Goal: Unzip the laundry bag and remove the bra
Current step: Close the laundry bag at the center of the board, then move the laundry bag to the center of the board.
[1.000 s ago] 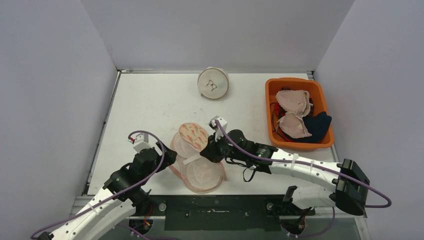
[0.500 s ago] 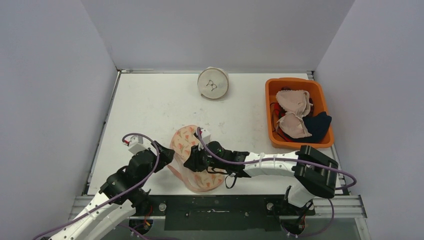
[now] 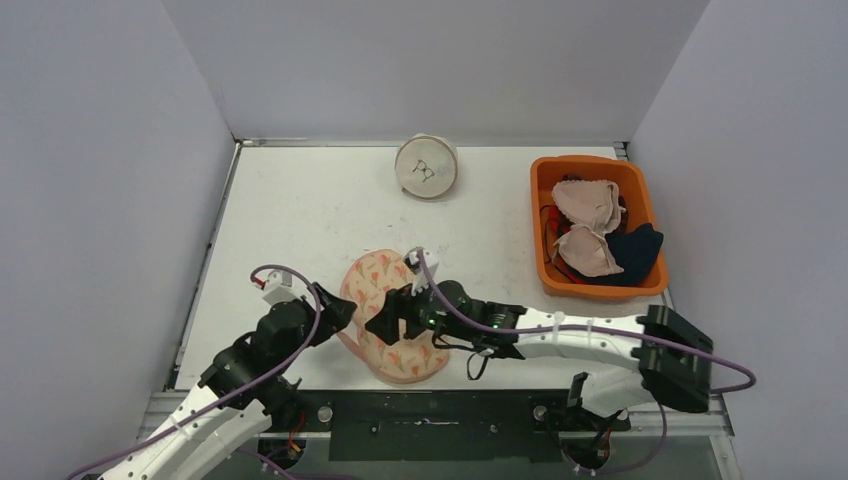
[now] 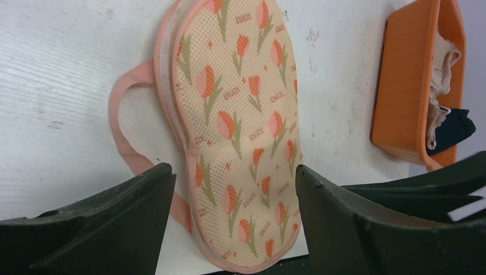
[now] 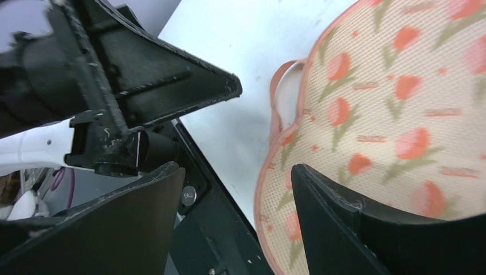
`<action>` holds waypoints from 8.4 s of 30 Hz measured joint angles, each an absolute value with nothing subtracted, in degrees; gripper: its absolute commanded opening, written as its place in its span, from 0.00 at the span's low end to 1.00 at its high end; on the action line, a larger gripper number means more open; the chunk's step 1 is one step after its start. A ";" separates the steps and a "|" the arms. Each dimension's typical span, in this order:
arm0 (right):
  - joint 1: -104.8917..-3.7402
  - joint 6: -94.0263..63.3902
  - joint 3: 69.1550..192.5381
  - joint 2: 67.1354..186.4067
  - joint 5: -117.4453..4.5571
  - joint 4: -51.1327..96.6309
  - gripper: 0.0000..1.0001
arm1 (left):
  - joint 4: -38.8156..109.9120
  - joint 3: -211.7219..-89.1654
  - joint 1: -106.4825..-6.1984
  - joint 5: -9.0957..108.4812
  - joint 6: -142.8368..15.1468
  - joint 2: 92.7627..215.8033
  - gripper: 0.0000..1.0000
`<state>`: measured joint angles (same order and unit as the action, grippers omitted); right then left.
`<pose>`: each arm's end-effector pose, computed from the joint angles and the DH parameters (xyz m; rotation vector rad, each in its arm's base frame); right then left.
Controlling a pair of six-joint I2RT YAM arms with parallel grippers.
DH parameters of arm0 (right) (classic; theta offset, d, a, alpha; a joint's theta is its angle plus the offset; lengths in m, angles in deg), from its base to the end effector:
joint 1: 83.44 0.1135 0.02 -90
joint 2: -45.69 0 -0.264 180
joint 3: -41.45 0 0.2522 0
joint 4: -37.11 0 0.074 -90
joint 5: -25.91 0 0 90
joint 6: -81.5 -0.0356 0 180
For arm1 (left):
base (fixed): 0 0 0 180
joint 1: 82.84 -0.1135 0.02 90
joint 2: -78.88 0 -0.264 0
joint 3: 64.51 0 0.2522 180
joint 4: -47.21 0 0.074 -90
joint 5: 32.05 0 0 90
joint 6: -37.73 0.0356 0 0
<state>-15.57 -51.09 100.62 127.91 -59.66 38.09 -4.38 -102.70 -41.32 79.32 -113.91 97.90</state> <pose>0.1172 0.2954 0.2352 -0.5395 2.1426 1.2709 0.0828 -0.0560 0.2249 -0.5970 2.0850 -0.6758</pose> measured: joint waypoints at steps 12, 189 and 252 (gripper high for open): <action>-24.66 -47.27 79.38 109.35 -66.63 35.20 0.56 | 7.75 -99.75 -41.32 69.16 -110.83 112.94 0.64; -18.65 -60.01 67.92 85.04 -79.90 24.86 0.74 | 41.11 -107.60 -65.32 55.43 -105.72 160.85 0.16; -19.04 -49.17 66.52 86.01 -80.23 24.14 0.72 | 70.07 -126.46 -85.01 79.71 -126.85 189.55 0.04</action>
